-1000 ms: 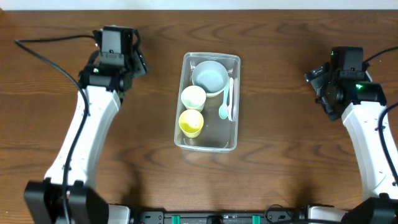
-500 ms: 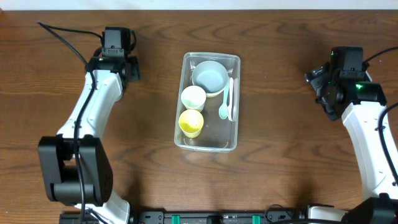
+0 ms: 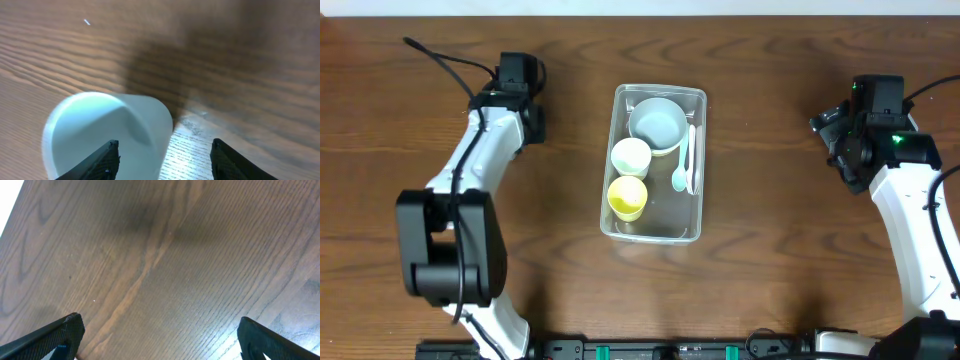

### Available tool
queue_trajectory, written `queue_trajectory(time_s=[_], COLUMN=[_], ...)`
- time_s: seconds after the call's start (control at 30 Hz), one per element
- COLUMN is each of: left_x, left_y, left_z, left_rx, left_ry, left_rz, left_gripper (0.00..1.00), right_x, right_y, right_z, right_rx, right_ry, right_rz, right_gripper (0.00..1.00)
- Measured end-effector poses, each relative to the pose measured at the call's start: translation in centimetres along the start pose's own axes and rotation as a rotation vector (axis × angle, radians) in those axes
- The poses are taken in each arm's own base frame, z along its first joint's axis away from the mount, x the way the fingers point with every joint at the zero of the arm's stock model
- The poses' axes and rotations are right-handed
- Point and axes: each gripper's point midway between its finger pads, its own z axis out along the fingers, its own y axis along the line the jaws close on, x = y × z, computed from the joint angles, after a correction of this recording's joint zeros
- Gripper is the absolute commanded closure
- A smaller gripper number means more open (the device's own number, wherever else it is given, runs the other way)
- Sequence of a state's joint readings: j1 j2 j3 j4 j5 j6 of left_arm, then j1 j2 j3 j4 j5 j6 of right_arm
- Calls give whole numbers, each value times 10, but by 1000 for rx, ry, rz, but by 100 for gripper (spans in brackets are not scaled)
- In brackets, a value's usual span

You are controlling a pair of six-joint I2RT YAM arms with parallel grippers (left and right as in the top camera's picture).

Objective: Pack container
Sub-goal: 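Carry the grey cup over the container with the left gripper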

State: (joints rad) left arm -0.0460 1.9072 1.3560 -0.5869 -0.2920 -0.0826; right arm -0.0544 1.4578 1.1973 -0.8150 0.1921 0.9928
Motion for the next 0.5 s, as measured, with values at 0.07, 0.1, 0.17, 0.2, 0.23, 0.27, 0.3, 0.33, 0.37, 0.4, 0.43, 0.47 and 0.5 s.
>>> queue_trajectory(time_s=[0.07,0.1,0.17,0.2,0.23,0.27,0.3,0.33,0.37,0.4,0.43,0.47,0.5], left_x=[10,15,22,25,27,29,30,30,31,32,34,35,37], left_y=[-3,-4,-5,-6,-6,-6,-6,-6,-6,-6,-5,-5,-4], left_z=[12,17,24,26,28,29,29,29,29,29,28,28,27], left_rx=[-6,-10,-15,-17,-18,-19,-21,-22,-23,-24,-26,-31,-34], left_ry=[40,61,89,101,109,116,119,121,123,127,134,141,147], left_rz=[10,8,1,3,-2,-7,-11,-16,-28,-36,-43,-51,-61], left_gripper=[45,51,63,69,75,79,81,89,91,93,94,94,94], right_x=[0,0,0,0,0,0,0,0,0,0,0,0,0], right_y=[0,0,0,0,0,0,0,0,0,0,0,0,0], right_z=[0,0,0,0,0,0,0,0,0,0,0,0,0], right_rx=[0,0,0,0,0,0,0,0,0,0,0,0,0], right_ry=[0,0,0,0,0,0,0,0,0,0,0,0,0], right_rz=[0,0,0,0,0,0,0,0,0,0,0,0,0], right_gripper=[1,1,1,1,1,1,1,1,1,1,1,1,1])
